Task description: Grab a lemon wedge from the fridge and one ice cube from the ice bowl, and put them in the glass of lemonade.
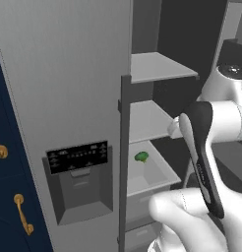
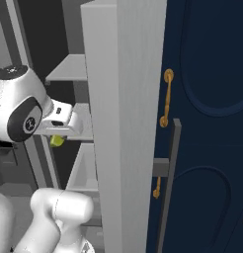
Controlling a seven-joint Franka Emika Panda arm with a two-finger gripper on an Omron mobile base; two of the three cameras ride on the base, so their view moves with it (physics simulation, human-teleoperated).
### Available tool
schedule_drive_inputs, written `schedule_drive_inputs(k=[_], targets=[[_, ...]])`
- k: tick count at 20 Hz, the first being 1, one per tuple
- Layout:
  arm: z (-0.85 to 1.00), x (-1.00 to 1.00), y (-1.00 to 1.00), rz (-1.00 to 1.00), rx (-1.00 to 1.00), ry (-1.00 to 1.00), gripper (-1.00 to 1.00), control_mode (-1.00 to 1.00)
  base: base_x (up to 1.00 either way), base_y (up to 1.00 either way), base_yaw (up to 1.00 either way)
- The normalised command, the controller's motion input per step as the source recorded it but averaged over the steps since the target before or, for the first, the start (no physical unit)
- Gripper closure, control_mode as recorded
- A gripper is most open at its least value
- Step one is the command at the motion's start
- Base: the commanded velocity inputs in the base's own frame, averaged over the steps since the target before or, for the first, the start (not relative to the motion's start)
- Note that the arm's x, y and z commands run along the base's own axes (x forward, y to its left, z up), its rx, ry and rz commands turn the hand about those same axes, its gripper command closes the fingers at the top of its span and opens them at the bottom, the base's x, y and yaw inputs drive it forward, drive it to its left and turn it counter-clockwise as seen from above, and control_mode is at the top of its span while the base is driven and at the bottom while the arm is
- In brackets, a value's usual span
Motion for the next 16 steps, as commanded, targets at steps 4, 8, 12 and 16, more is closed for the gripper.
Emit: schedule_drive_inputs(k=[4,8,12,16], targets=[[0.00,-0.24,-0.01,0.00,0.01,-0.02,1.00,-1.00,0.00,0.00,0.00],[0.00,0.00,0.00,0.00,0.00,0.00,1.00,-1.00,0.00,0.00,0.00],[0.00,0.00,0.00,0.00,0.00,0.00,1.00,1.00,-0.82,0.11,0.00],[0.00,0.00,0.00,0.00,0.00,0.00,1.00,1.00,-1.00,0.39,0.05]])
